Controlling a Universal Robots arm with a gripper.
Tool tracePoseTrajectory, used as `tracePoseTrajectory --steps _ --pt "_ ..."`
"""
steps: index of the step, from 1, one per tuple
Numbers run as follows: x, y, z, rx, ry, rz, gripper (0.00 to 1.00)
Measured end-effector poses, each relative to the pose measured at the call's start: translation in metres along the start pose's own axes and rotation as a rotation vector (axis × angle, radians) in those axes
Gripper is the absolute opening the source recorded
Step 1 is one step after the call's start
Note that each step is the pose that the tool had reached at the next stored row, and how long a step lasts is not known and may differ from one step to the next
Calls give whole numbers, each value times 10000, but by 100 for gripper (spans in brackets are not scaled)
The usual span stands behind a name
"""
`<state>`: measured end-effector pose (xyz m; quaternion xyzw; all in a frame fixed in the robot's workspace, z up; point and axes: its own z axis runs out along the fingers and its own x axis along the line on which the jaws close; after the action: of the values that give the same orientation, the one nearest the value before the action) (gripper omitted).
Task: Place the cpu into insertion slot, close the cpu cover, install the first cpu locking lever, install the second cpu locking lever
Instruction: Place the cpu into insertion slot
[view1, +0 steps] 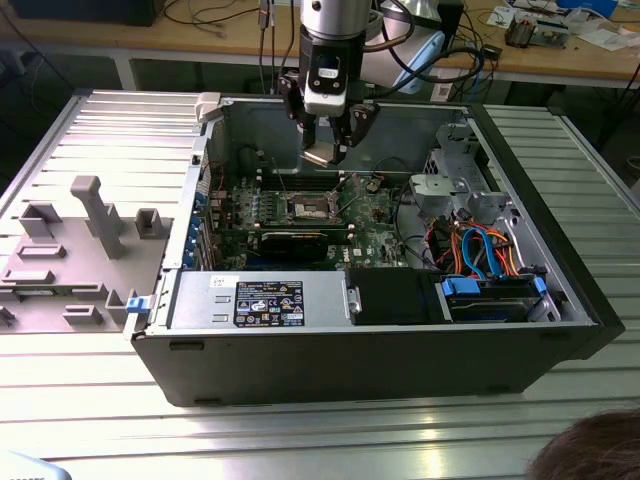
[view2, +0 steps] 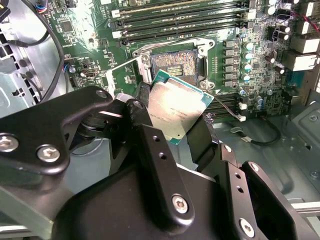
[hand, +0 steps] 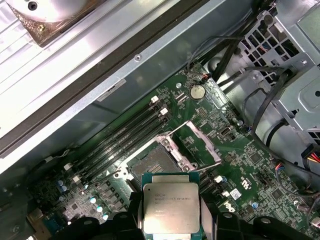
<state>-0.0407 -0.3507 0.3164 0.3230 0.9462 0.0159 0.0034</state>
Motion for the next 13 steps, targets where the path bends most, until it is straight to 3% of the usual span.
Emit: tracePoseTrajectory --steps 13 --pt "0 0 1 13 -19 239 55"
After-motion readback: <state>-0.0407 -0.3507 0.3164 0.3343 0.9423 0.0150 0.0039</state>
